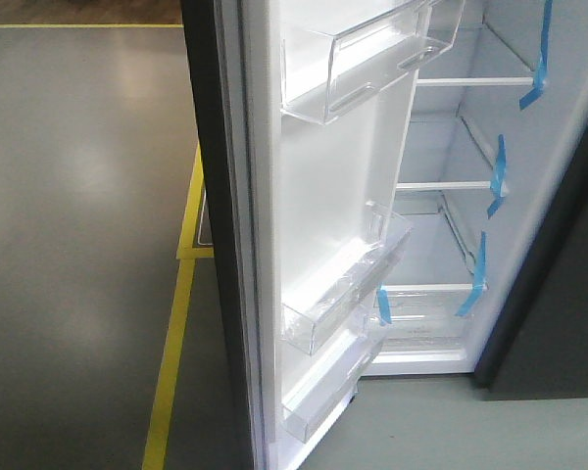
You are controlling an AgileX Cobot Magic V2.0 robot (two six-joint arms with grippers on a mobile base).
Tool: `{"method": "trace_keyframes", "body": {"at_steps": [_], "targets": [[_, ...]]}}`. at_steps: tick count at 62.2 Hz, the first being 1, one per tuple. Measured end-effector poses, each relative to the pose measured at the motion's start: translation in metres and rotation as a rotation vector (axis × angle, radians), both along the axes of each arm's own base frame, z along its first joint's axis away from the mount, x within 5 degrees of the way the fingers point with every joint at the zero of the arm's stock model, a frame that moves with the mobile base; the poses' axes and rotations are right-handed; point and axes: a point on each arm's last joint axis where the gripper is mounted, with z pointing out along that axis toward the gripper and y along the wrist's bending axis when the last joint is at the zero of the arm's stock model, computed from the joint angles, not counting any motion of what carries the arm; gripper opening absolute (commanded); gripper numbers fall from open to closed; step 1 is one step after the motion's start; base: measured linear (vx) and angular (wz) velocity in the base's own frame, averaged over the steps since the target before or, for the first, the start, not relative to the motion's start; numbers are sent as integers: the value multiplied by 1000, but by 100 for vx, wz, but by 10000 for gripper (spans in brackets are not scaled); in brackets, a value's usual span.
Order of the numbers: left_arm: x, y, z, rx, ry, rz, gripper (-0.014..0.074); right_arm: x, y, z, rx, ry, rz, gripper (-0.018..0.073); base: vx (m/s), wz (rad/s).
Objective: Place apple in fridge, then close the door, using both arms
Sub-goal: 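Approach the refrigerator door bins, keeping the apple in the right gripper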
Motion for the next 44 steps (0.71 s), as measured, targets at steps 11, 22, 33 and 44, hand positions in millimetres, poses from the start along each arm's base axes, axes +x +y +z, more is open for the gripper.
{"method": "trace_keyframes", "body": {"at_steps": [11,22,33,44], "targets": [[0,0,0,0,0,0,-6,0,0,0,0,0,0,-6,7,-2],[0,0,0,0,0,0,-6,0,0,0,0,0,0,-6,7,-1],[0,0,0,0,0,0,-6,0,0,0,0,0,0,-6,6,-2],[0,0,0,0,0,0,-6,0,0,0,0,0,0,-6,5,-1]]}}
